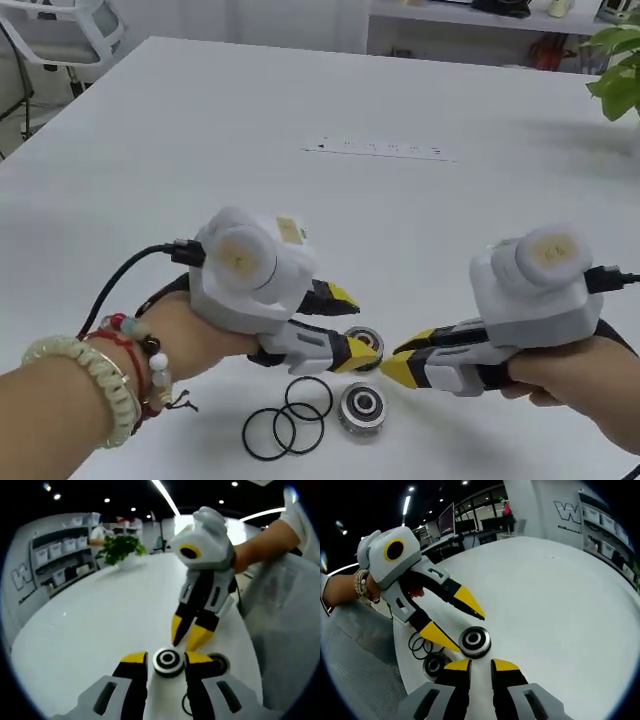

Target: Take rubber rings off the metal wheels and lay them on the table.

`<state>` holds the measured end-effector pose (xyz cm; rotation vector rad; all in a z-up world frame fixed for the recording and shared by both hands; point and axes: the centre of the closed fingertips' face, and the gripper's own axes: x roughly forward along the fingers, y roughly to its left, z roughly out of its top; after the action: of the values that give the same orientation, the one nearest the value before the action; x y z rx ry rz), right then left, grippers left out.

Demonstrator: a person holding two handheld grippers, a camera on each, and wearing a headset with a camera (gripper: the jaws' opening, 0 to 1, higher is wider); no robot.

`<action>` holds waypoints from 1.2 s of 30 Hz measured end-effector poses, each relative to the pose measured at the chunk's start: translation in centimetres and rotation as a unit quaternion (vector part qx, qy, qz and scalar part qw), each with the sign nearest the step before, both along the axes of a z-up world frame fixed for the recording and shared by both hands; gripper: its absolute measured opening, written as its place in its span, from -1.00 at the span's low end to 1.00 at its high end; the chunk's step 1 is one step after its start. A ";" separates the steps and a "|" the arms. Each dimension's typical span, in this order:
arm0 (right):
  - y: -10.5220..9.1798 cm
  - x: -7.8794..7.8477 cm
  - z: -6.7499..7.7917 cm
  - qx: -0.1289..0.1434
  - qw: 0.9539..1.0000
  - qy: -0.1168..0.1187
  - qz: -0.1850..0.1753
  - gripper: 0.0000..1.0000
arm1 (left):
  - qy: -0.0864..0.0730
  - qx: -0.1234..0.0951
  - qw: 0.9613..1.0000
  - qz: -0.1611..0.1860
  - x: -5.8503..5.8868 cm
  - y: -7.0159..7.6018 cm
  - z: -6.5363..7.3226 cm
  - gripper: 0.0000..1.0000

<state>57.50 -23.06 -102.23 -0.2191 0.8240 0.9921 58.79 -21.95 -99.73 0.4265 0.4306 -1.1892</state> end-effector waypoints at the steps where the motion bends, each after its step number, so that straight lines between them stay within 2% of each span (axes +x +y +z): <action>1: 0.2 -0.2 -0.1 -0.002 1.000 -0.004 0.006 -0.73 | 0.000 0.000 1.000 0.001 0.0 -0.1 -0.1 -0.42; 8: 0.8 -0.2 0.0 0.001 1.000 -0.014 0.017 -0.70 | 0.010 -0.002 1.000 0.000 -0.3 -0.2 -0.3 -0.51; 10: 0.8 -0.2 0.0 0.000 1.000 -0.015 0.018 -0.70 | 0.016 0.000 1.000 -0.004 -0.6 -0.3 -0.4 -0.56; 12: 0.8 -0.2 0.0 0.000 1.000 -0.016 0.018 -0.69 | 0.016 -0.002 1.000 -0.006 -0.6 -0.3 -0.4 -0.57; 17: 0.8 -0.1 0.1 0.002 1.000 -0.016 0.017 -0.68 | 0.039 -0.020 0.999 0.009 -0.5 -0.3 -0.3 -0.58; 21: 0.7 0.0 0.0 0.000 1.000 -0.019 0.018 -0.69 | 0.049 -0.031 0.998 0.018 -0.4 -0.2 -0.3 -0.60; 25: 0.8 0.0 0.1 0.005 1.000 -0.020 0.018 -0.69 | 0.053 -0.035 0.998 0.021 -0.4 -0.3 -0.3 -0.61; 29: 0.8 0.0 0.1 0.006 1.000 -0.020 0.019 -0.68 | 0.058 -0.042 0.997 0.034 -0.1 0.0 -0.3 -0.72; 32: 0.8 0.1 0.1 0.005 1.000 -0.023 0.020 -0.69 | 0.046 -0.034 0.998 0.026 -0.1 -0.1 -0.3 -0.72; 36: 0.9 0.1 0.1 0.004 0.999 -0.026 0.023 -0.69 | 0.050 -0.036 0.998 0.029 -0.1 0.0 -0.3 -0.72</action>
<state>57.60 -22.18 -102.09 -0.2565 0.7691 1.0283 58.65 -21.99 -99.99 0.2900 0.4820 -1.1696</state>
